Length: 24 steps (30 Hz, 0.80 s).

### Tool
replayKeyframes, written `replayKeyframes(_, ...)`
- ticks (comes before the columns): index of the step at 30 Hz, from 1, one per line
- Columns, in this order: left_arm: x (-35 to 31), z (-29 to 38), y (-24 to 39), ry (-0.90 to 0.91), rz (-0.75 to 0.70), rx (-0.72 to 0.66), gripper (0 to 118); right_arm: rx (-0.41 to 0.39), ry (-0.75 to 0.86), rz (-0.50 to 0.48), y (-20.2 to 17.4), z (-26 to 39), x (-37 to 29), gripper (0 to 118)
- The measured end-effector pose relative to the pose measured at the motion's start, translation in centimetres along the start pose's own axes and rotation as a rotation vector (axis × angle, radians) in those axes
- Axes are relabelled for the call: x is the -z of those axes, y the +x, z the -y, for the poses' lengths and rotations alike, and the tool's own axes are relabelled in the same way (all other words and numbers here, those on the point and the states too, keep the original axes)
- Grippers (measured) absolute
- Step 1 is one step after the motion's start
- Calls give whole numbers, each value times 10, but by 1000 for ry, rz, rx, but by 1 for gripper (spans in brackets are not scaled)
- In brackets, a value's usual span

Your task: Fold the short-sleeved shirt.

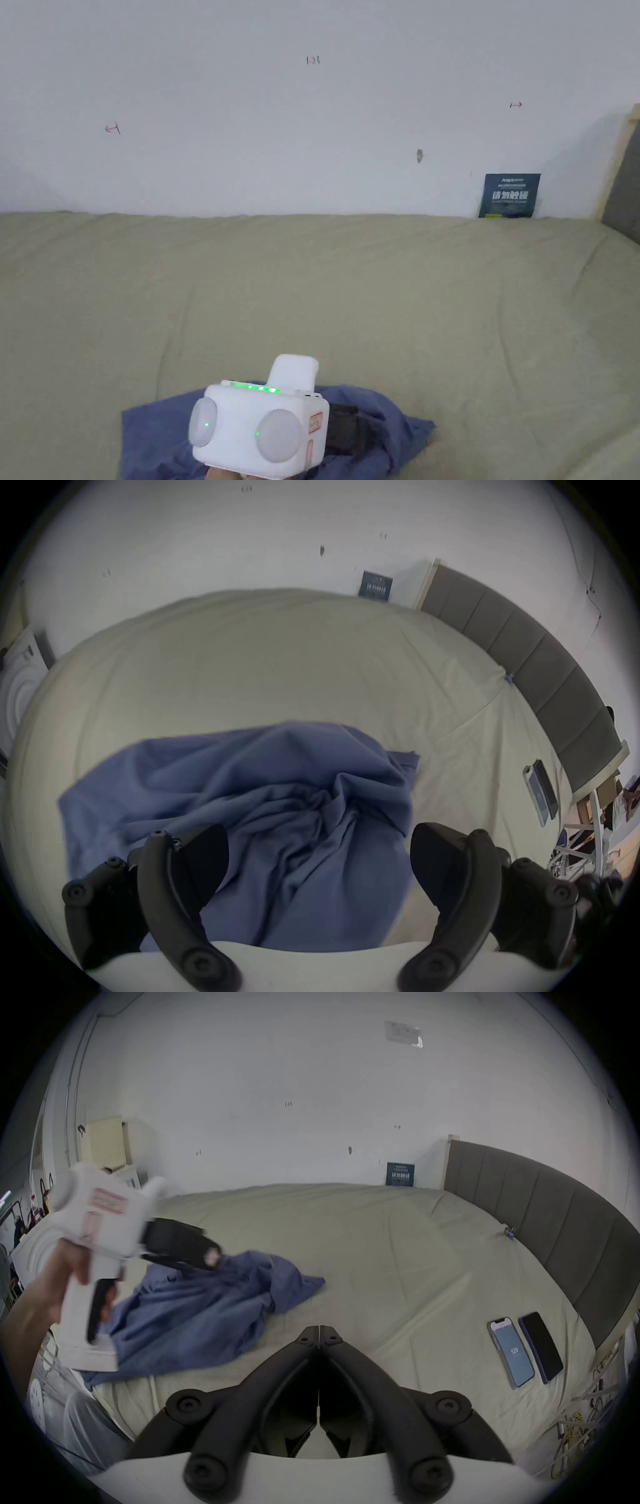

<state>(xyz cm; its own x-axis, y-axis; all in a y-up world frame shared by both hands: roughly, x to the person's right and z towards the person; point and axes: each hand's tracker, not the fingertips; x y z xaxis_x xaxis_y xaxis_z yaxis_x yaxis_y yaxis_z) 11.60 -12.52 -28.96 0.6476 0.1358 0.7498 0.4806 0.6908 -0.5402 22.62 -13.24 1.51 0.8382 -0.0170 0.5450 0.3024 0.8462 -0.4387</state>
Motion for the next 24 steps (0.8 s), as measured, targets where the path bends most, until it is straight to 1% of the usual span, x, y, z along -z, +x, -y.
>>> replayKeyframes(1, -26, 7, 6, 58, -21, 1, 101, -1, 24, 1, -1, -5, -6, 0)
replayKeyframes(4, -113, 16, -13, 241, -91, -21, 96, -17, 100, 11, -4, -20, -27, 0)
replayKeyframes(5, -137, 21, -15, 294, -115, -27, 89, -20, 124, 13, -4, -24, -34, 0)
replayKeyframes(6, -163, 33, -19, 358, -160, -27, 68, -20, 139, 21, -6, -27, -41, 0)
replayKeyframes(7, -184, 42, -24, 393, -239, -20, 39, -19, 155, 21, -7, -30, -48, 0)
replayKeyframes(8, -199, 53, -28, 416, -288, -25, 7, -20, 176, 14, -7, -30, -55, 0)
replayKeyframes(9, -214, 67, -34, 482, -333, -25, 0, -20, 193, 20, -9, -31, -61, 0)
replayKeyframes(11, -241, 88, -40, 529, -379, -53, 0, -19, 214, 26, -12, -30, -72, 0)
replayKeyframes(13, -269, 111, -39, 608, -390, -83, 0, -5, 253, 33, -15, -28, -83, 0)
replayKeyframes(14, -275, 116, -39, 584, -425, -96, 0, 0, 263, 34, -16, -28, -88, 0)
replayKeyframes(15, -280, 122, -41, 548, -434, -103, 0, 2, 264, 31, -17, -28, -92, 0)
replayKeyframes(19, -289, 139, -49, 591, -398, -142, 0, -7, 277, 43, -21, -28, -100, 0)
replayKeyframes(22, -288, 138, -46, 588, -422, -103, 0, 9, 291, 31, -23, -27, -105, 0)
replayKeyframes(24, -287, 138, -46, 572, -417, -94, 0, 1, 292, 31, -27, -28, -106, 0)
